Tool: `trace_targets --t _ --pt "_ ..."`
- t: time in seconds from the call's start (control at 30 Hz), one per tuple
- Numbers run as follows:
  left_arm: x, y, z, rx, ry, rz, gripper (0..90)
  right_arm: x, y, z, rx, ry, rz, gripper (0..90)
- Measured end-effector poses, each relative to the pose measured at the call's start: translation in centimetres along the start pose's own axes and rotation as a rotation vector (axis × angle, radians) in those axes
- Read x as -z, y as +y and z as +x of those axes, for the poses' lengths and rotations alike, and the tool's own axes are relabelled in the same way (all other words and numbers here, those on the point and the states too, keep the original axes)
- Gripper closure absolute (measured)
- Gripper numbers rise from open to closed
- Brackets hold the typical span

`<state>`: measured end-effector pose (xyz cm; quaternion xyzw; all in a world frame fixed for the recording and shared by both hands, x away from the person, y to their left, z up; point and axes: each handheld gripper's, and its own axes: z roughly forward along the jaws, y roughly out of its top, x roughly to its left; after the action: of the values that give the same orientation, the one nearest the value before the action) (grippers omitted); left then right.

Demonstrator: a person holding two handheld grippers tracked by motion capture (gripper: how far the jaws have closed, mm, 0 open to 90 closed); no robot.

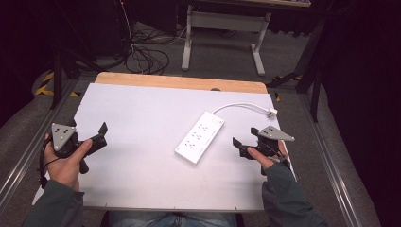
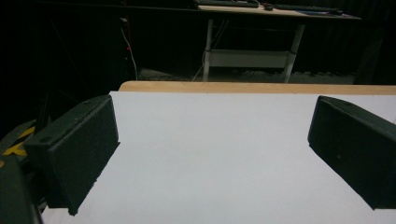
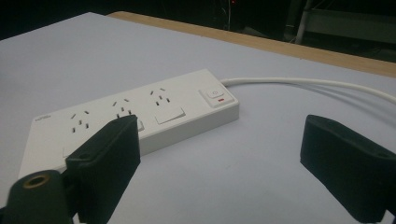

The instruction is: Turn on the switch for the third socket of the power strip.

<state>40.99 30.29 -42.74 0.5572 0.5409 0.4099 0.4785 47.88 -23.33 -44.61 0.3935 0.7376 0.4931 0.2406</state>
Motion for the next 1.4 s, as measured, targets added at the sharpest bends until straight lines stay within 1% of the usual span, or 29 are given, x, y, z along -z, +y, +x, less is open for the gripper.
trace_targets --t 0.17,0.2,0.27,0.43,0.47,0.57,0.63,0.7,0.77,0.9,0.93,1.0,1.07,1.1,1.2,1.27,1.3,1.33,1.4 --pt "-0.02 0.00 -0.05 -0.008 -0.002 0.001 2.4 -0.02 0.10 0.11 0.008 -0.010 -0.001 18.1" --pt "-0.03 -0.02 -0.08 -0.001 -0.001 0.002 2.4 -0.03 0.11 0.09 0.005 -0.011 0.000 18.6" --pt "0.00 -0.01 -0.06 -0.004 0.000 0.001 2.4 0.00 0.11 0.07 0.001 -0.012 0.007 21.1" --pt "-0.02 -0.03 -0.08 -0.001 -0.002 0.003 2.5 -0.02 0.11 0.17 0.000 0.003 0.013 26.0" --pt "0.01 -0.01 -0.08 -0.007 -0.004 0.002 2.5 -0.02 0.11 0.19 0.006 0.003 0.014 27.4" --pt "-0.01 -0.01 -0.08 -0.006 -0.005 0.002 2.5 0.00 0.14 0.21 0.011 0.008 0.016 30.6" --pt "-0.03 -0.03 -0.09 0.001 -0.003 0.003 2.5 0.01 0.17 0.19 0.011 0.009 0.018 34.3" --pt "-0.03 -0.02 -0.07 -0.003 -0.003 0.003 2.5 0.02 0.18 0.19 0.008 0.016 0.024 38.5" --pt "-0.03 -0.02 -0.09 -0.004 -0.004 0.002 2.6 0.03 0.21 0.27 0.004 0.023 0.028 44.9" --pt "-0.04 -0.02 -0.10 -0.004 -0.003 0.002 2.6 0.00 0.23 0.32 0.016 0.028 0.029 50.3" --pt "-0.03 -0.02 -0.10 -0.004 -0.003 0.001 2.6 0.00 0.23 0.37 0.013 0.038 0.034 55.1" --pt "-0.01 -0.01 -0.10 -0.007 -0.006 0.002 2.7 -0.01 0.24 0.43 0.017 0.046 0.040 60.8" --pt "0.00 -0.01 -0.13 -0.007 -0.005 0.001 2.7 0.03 0.29 0.51 0.021 0.049 0.039 67.5" --pt "0.00 -0.01 -0.13 -0.007 -0.005 0.001 2.7 0.03 0.31 0.52 0.026 0.056 0.038 70.6" --pt "-0.01 -0.02 -0.16 -0.007 -0.007 0.001 2.7 0.07 0.38 0.56 0.021 0.076 0.035 80.5" --pt "-0.03 -0.02 -0.16 -0.008 -0.009 0.002 2.7 0.06 0.39 0.58 0.023 0.084 0.039 84.4" --pt "-0.04 -0.01 -0.17 -0.008 -0.010 0.001 2.7 0.06 0.39 0.58 0.023 0.084 0.039 84.4" --pt "-0.03 -0.01 -0.18 -0.009 -0.010 0.002 2.8 0.01 0.37 0.59 0.033 0.085 0.046 86.9" --pt "-0.02 0.00 -0.20 -0.011 -0.012 0.003 2.9 -0.03 0.35 0.65 0.036 0.089 0.052 88.9"
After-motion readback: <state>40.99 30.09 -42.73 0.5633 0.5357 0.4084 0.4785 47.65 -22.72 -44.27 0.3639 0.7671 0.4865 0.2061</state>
